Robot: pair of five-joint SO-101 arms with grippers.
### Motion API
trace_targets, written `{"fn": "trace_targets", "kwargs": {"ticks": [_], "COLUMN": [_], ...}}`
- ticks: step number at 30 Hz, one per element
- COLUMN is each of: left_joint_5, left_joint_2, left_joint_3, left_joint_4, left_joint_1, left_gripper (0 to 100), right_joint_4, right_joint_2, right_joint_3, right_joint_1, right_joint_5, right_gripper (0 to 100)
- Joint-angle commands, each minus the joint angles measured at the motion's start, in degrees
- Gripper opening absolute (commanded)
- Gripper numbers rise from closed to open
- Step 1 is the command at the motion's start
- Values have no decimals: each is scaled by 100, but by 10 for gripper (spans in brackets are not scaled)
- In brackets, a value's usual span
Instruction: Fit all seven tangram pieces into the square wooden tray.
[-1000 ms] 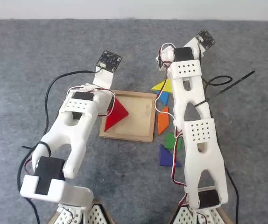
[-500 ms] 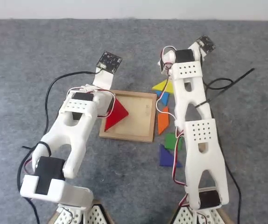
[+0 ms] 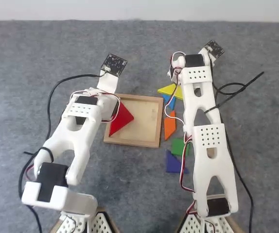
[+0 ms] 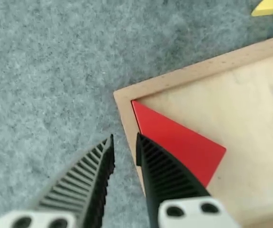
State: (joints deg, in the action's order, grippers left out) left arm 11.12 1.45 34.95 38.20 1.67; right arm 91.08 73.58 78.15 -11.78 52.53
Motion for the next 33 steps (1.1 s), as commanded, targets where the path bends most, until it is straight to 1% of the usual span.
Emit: {"fn": "trace_targets", "kwargs": {"ticks": [1,3,6,9,10,12,13,15,18,20,21,23,26,30,33], "left_joint_5": [35,35,35,35,35,35,35,35,35,18,9,0,0,26,44], "left_joint_2": [-114,-114,-114,-114,-114,-114,-114,-114,-114,-114,-123,-158,-422,-1116,-1811], "left_joint_3": [-66,-66,-66,-75,-75,-75,-75,-66,-66,-66,-66,-40,136,954,1622], "left_joint_4": [-88,-88,-88,-88,-88,-88,-88,-97,-105,-97,-88,-35,132,-176,-536], "left_joint_1": [-53,-53,-53,-53,-53,-53,-53,-53,-53,-53,-53,-62,-158,-176,-193], "left_gripper": [83,83,83,83,83,83,83,83,83,83,83,82,58,57,58], "right_joint_4": [655,1086,1182,1200,1209,1218,1209,1200,1121,840,708,330,-637,-1815,-2396], "right_joint_2": [-31,-180,-365,-760,-989,-1622,-2009,-2835,-3881,-4233,-4303,-4259,-3890,-3143,-2589], "right_joint_3": [44,264,229,-105,-264,-651,-853,-1345,-2145,-2558,-2725,-2954,-3165,-3165,-3165], "right_joint_1": [-198,-224,-154,-40,13,163,251,462,725,804,813,734,558,321,171], "right_joint_5": [-114,-273,-703,-1319,-1635,-2514,-3068,-4422,-6664,-7824,-8141,-8457,-8510,-8510,-8510], "right_gripper": [245,247,224,187,181,180,180,180,178,177,178,177,177,169,84]}}
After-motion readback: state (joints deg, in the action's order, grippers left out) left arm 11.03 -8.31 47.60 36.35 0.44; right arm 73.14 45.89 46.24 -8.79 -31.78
